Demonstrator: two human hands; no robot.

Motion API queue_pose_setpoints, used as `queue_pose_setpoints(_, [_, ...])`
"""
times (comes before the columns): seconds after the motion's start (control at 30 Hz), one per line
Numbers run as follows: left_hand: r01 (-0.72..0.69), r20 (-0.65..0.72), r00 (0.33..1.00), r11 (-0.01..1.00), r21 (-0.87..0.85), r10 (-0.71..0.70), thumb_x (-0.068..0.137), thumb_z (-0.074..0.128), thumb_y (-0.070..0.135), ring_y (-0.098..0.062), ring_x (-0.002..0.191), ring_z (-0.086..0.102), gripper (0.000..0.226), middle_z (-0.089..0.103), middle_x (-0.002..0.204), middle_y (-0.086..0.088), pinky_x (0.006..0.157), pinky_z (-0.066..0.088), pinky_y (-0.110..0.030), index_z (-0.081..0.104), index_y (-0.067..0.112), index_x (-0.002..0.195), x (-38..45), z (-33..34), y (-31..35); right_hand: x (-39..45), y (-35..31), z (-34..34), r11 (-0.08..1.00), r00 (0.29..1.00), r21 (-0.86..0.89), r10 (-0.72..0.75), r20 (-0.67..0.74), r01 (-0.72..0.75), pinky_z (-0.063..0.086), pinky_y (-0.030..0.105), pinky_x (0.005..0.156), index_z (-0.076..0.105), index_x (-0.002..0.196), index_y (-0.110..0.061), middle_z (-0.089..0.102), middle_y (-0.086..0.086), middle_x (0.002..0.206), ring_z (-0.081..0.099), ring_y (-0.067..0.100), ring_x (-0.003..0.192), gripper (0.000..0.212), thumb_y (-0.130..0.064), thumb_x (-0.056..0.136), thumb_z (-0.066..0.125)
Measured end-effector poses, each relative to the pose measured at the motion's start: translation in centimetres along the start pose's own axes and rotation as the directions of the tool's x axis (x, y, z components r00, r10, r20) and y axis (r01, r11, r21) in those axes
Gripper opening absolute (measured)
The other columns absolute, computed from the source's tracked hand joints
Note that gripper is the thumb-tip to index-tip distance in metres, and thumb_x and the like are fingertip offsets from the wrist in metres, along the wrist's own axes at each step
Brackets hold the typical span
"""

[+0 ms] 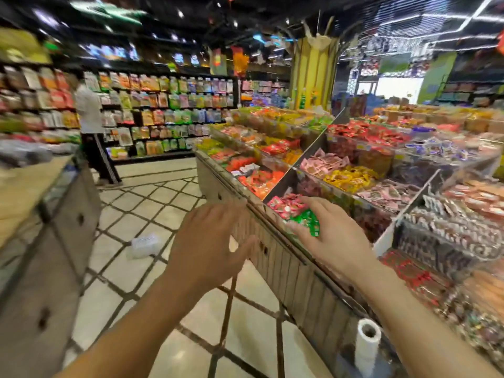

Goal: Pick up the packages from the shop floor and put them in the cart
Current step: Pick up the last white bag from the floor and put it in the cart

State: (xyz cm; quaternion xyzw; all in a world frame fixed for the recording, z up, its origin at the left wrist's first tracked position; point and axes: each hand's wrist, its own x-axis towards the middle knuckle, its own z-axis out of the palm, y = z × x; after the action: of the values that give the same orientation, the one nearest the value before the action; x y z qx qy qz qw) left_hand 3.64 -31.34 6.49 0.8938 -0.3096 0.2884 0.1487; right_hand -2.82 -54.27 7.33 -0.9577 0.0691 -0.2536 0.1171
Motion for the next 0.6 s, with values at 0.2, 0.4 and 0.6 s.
queue_pose_setpoints(0.2, [0.12,-0.034,0.992,0.991,0.061,-0.118,0.089,0.059,0.056,-0.035,0.124,0.065,0.064,0.069,0.136,-0.009,0.101,0.053,-0.056,0.062,0.021,0.143,2.2,-1.4,-9.7,8.6,-7.9,5.6,0.989,0.987,0.016,-0.149,0.055,0.148,0.046,0.042,0.104,0.043,0.153,-0.024,0.052,0.001,0.15,0.048,0.026,0.136,0.067,-0.062,0.098,0.049])
queue_pose_setpoints(0.4, [0.222,-0.021,0.975,0.966,0.13,-0.221,0.09,0.048,0.063,-0.033,0.128,0.061,0.072,0.065,0.141,-0.007,0.103,0.051,-0.053,0.058,0.019,0.147,6.0,2.0,-19.7,18.2,-12.0,13.6,0.97,0.964,0.116,-0.23,0.131,0.216,0.041,0.043,0.11,0.036,0.155,-0.032,0.042,-0.005,0.158,0.039,0.021,0.144,0.068,-0.066,0.097,0.046])
queue_pose_setpoints(0.6, [0.315,-0.002,0.947,0.932,0.182,-0.32,0.092,0.05,0.062,-0.027,0.133,0.057,0.073,0.062,0.146,-0.002,0.107,0.048,-0.049,0.049,0.022,0.154,12.4,5.4,-27.8,28.9,-13.9,22.0,0.949,0.94,0.168,-0.294,0.172,0.266,0.041,0.041,0.11,0.034,0.156,-0.033,0.041,-0.007,0.159,0.039,0.018,0.144,0.07,-0.068,0.097,0.044])
